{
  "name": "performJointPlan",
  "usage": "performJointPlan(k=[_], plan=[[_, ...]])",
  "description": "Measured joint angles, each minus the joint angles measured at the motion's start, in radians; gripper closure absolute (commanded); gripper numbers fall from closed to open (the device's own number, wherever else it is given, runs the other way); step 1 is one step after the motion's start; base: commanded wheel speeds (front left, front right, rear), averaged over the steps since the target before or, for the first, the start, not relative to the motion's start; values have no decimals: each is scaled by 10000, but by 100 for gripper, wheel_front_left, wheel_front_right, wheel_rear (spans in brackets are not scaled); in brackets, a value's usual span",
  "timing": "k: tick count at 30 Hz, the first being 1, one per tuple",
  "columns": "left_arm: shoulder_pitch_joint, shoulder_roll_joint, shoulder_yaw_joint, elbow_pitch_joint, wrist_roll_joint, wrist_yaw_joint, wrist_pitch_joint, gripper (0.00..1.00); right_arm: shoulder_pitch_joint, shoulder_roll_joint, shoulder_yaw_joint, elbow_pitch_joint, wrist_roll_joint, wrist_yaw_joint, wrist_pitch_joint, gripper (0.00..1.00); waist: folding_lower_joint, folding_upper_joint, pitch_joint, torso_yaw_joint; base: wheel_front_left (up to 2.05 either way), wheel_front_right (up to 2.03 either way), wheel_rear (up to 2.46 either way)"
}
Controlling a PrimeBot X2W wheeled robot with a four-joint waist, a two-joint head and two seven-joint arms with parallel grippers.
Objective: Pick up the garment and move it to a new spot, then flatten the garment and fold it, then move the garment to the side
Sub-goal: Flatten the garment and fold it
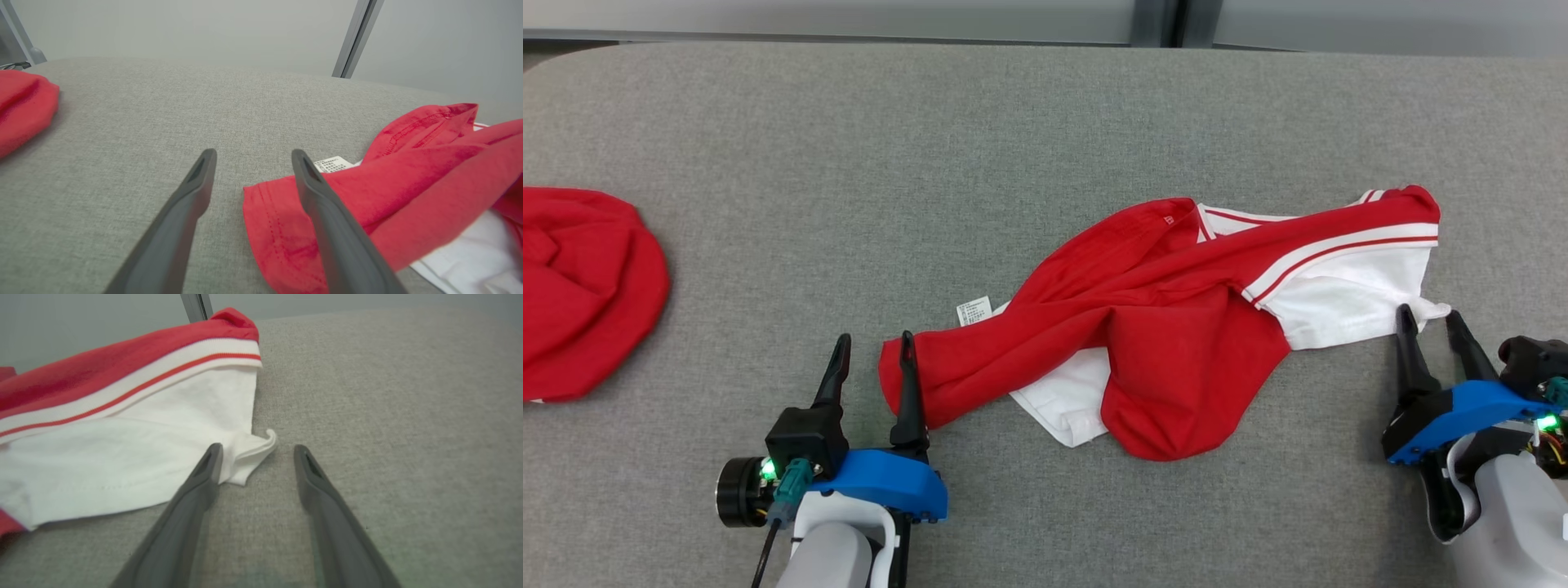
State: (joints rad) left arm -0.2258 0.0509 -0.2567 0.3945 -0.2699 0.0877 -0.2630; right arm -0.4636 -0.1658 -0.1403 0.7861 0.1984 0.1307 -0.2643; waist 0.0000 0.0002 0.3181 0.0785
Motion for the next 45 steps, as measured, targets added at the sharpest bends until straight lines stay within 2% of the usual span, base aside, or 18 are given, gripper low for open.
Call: performJointPlan(k=[1,2,4,5,10,14,18,22,26,32,33,34,41,45], plan=[[0,0,-27,-19,0,8,0,0,1,25,-10,-81,69,0,2,51,0,0,16,-2,0,0,0],[-4,-2,-44,-25,-2,10,0,0,12,52,-12,-190,81,0,4,57,0,0,25,-6,0,0,0],[-7,-4,-73,-23,-2,8,0,0,21,65,-12,-316,102,0,4,91,0,0,27,-9,0,0,0],[-7,-2,-81,-23,-4,8,0,0,46,81,-10,-405,132,0,4,100,0,0,22,-14,0,0,0],[7,-2,-71,23,-15,4,0,0,136,115,-48,-1239,178,0,6,100,1,0,-122,-62,0,0,0],[276,-8,140,161,-31,-17,0,0,470,198,-291,-2545,476,0,6,100,0,1,-447,-146,0,0,0],[658,-8,435,249,-52,-84,0,0,1353,307,-466,-4050,815,0,4,100,-1,-2,-908,-333,0,0,0],[1058,-4,750,364,-104,-182,0,0,2461,301,-428,-4851,961,0,4,100,-2,-2,-1399,-637,0,0,0],[1368,-2,918,435,-88,-268,0,0,3587,355,-617,-4638,949,0,6,100,-2,-3,-1946,-1030,0,0,0],[1444,-4,823,487,-123,-384,0,0,4117,349,-840,-3306,477,0,4,100,-3,-3,-2314,-1286,0,0,0],[1440,-4,777,510,-132,-451,0,0,4105,345,-863,-2922,376,0,2,71,-2,-3,-2332,-1304,0,0,0],[1434,-4,719,531,-163,-506,0,0,4103,378,-922,-2625,345,0,17,0,-2,-3,-2338,-1328,0,0,0],[122,-2,257,1336,-598,-1147,0,0,3361,466,-748,-2522,109,0,19,0,1,-3,-1940,-1508,0,0,0],[-1053,-8,29,2792,-949,-1501,0,0,3070,454,-401,-2546,96,0,19,0,1,-3,-1621,-1597,0,0,0]])
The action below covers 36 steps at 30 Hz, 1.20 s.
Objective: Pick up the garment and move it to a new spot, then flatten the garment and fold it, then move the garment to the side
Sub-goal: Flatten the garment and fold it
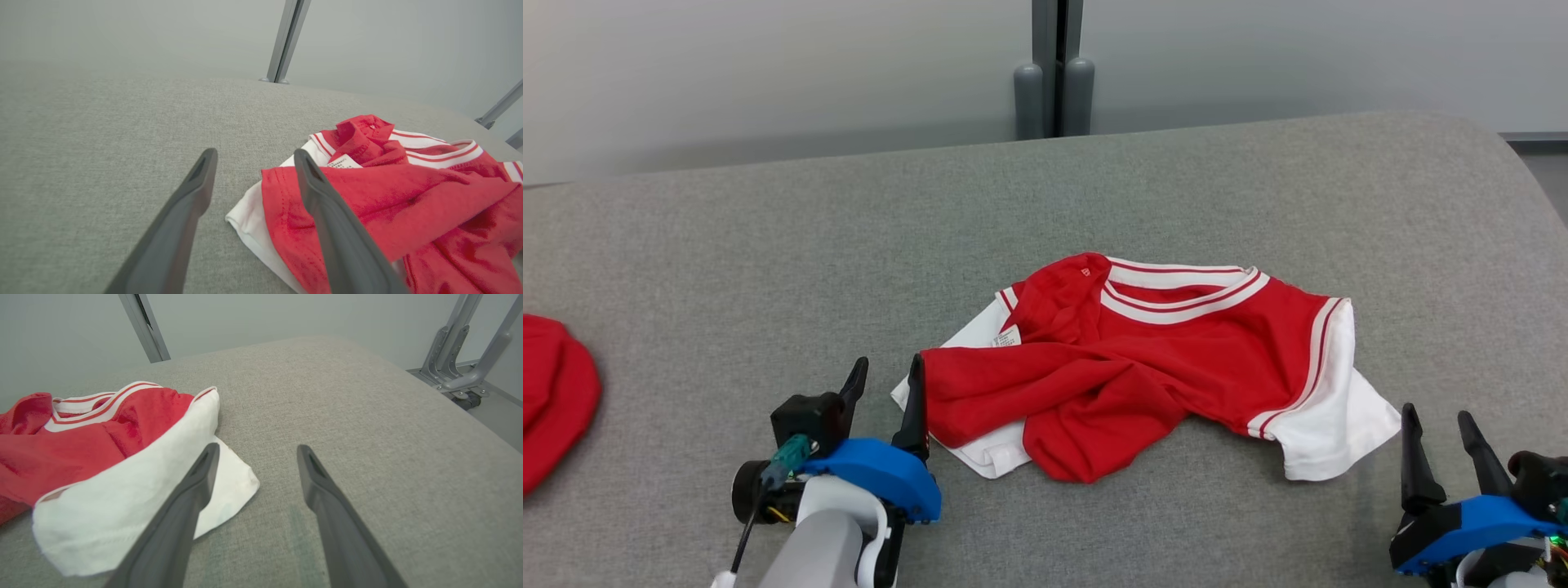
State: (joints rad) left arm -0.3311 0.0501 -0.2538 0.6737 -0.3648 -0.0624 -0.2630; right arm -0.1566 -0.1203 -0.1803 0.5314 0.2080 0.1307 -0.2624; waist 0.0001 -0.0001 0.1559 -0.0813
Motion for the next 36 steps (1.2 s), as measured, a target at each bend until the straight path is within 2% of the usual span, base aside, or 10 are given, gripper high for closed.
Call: performJointPlan(k=[7,12,16,17,20,22,23,24,31,36], plan=[[-1867,8,-623,2418,-1187,-506,339,0,-228,-100,497,-117,155,0,0,0,0,0,436,-170,0,0,0],[-2276,2,-1218,3083,-2171,-619,589,0,-250,-128,658,-155,232,0,0,0,0,2,560,-251,0,0,0],[-2306,6,-1939,3074,-2955,-635,717,2,-260,-150,673,-215,247,0,0,0,0,2,571,-284,0,0,0],[-2296,4,-2142,3030,-3127,-635,740,14,-263,-150,677,-226,257,0,0,0,0,2,564,-283,0,0,0],[-2247,-4,-2577,2955,-3593,-637,759,34,-267,-150,667,-253,268,0,0,0,-1,2,513,-248,0,0,0],[-2246,-2,-2832,2959,-3670,-637,619,65,-267,-148,654,-282,268,0,0,0,-2,2,497,-203,0,0,0],[-2246,6,-2920,2953,-3668,-639,485,76,-268,-146,646,-288,268,0,0,0,-1,2,495,-180,0,0,0],[-2247,12,-3007,2953,-3666,-665,360,100,-270,-142,637,-288,268,0,0,0,-1,2,491,-156,0,0,0],[-2309,159,-3446,2614,-3549,-669,40,100,-286,-94,623,-293,272,0,0,0,-2,2,436,27,0,0,0],[-2393,780,-2209,-113,-2019,-671,12,100,-300,-21,541,-334,280,0,0,0,-1,3,278,238,0,0,0]])
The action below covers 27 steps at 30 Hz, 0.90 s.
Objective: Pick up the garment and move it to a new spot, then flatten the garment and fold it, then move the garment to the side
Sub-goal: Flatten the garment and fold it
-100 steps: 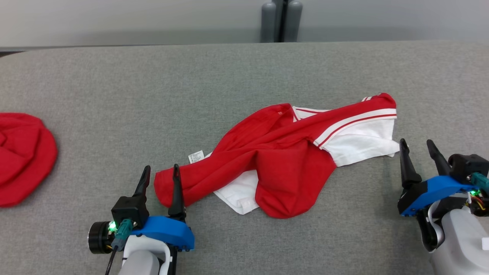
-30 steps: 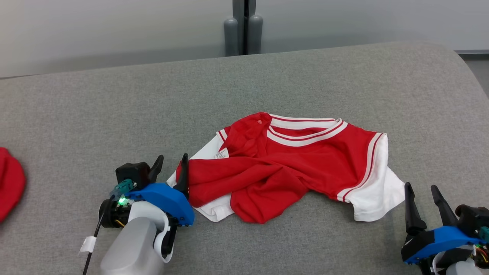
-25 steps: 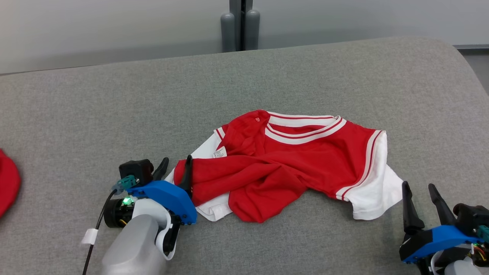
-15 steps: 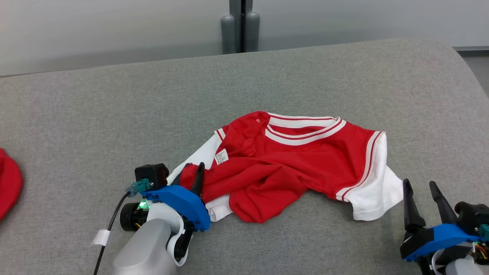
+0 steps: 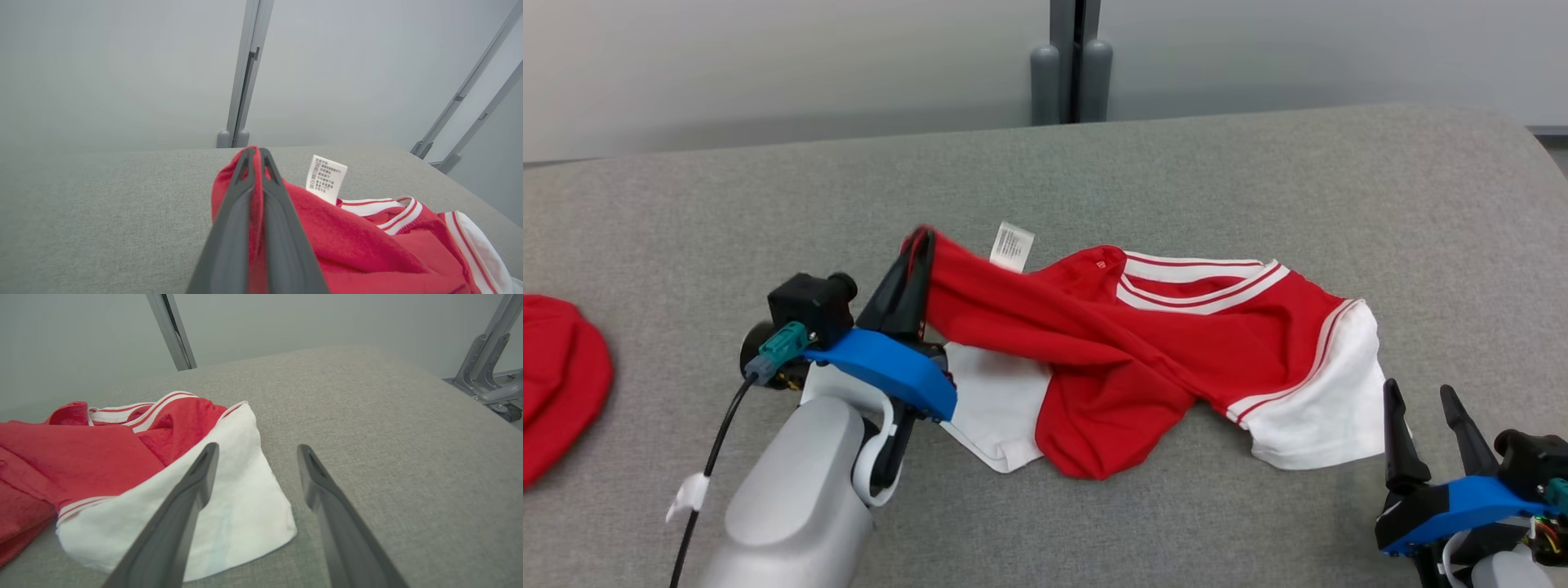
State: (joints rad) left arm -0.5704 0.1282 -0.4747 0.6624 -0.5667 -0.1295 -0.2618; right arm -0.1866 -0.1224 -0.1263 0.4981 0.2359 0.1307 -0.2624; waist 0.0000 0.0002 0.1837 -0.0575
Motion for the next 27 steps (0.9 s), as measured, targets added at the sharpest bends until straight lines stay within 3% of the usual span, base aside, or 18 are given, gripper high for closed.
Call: performJointPlan(k=[4,8,15,16,18,19,23,27], plan=[[746,123,132,-2360,1055,-2,-12,100,-2,127,8,21,-35,0,0,0,0,0,-254,141,0,0,0],[1536,581,-257,-3791,1260,-4,-12,100,50,249,75,65,-59,0,0,0,-1,-1,-535,247,0,0,0],[3219,1218,-922,-4128,853,-6,-12,99,229,374,88,146,-125,0,0,0,-1,-2,-866,359,0,0,0],[3457,1223,-886,-3979,819,-6,-12,91,268,387,86,151,-138,0,0,0,-1,-1,-899,377,0,0,0],[3895,1254,-890,-3676,717,-6,-12,52,282,410,77,163,-150,0,0,0,-1,-2,-944,393,0,0,0],[4072,1241,-872,-3501,688,-6,-12,0,286,410,69,163,-151,0,-2,0,-2,-2,-965,405,0,0,0],[4532,1156,-619,-2911,685,-6,-10,0,357,401,50,190,-182,0,0,0,0,-2,-1067,432,0,0,0],[4999,876,453,-2575,972,-6,-10,0,481,397,31,236,-228,0,0,0,-2,-2,-1210,435,0,0,0]])
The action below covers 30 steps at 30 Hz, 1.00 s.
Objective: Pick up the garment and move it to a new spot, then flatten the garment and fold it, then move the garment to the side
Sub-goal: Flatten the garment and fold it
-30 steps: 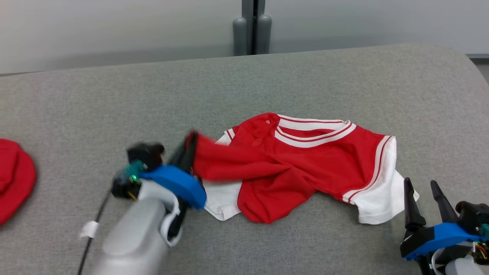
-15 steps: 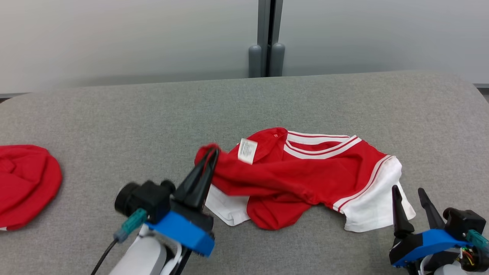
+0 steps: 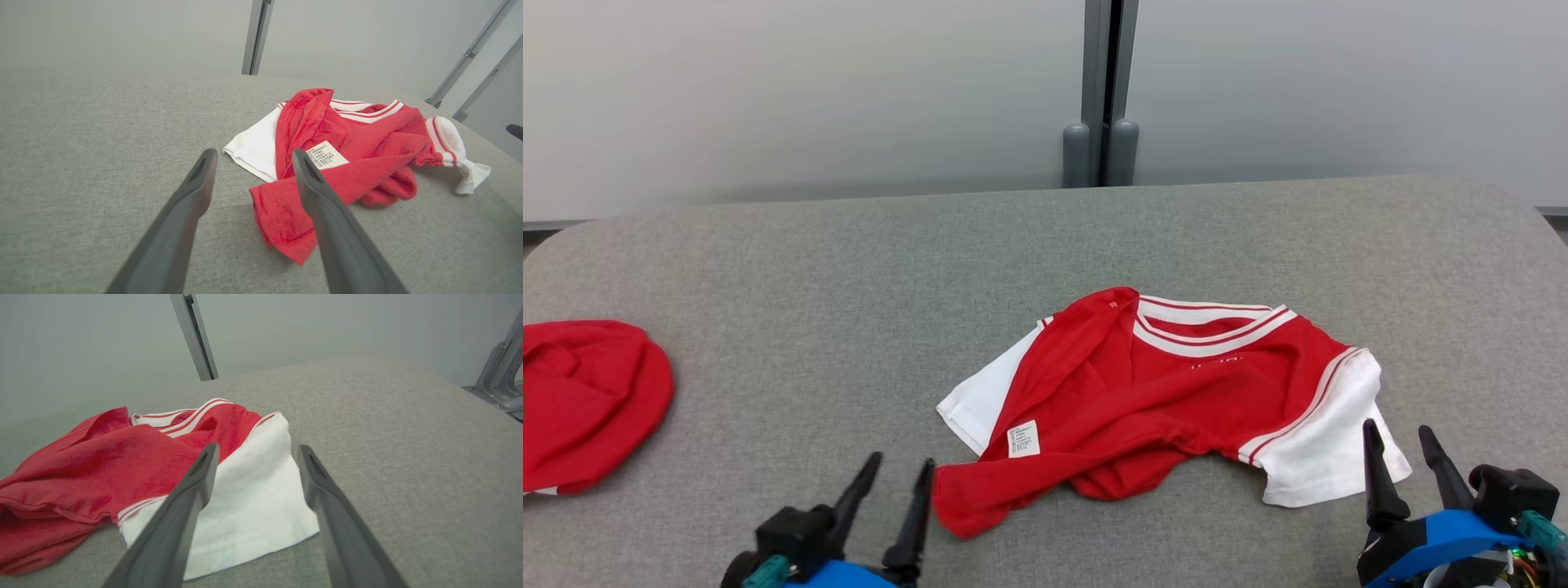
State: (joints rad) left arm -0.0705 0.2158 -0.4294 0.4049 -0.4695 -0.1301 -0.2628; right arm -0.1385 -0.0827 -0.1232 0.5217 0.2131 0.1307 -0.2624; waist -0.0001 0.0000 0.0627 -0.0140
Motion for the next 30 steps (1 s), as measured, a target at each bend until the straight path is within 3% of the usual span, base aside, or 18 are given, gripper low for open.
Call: performJointPlan(k=[6,13,18,30], plan=[[404,-968,2284,29,1187,8,-2,0,23,21,-136,-75,-121,0,0,0,0,0,-198,-26,0,0,0],[390,-1580,3561,-13,2096,194,0,0,-15,157,-132,-313,-625,0,0,0,1,0,-349,-145,0,0,0],[400,-1628,3799,-21,2061,593,-2,0,-21,240,447,-286,-1012,0,0,0,1,0,-452,-251,0,0,0],[669,-1647,3087,73,1555,857,-2,0,95,299,1279,-316,-1149,0,0,0,1,0,-682,-247,0,0,0]])
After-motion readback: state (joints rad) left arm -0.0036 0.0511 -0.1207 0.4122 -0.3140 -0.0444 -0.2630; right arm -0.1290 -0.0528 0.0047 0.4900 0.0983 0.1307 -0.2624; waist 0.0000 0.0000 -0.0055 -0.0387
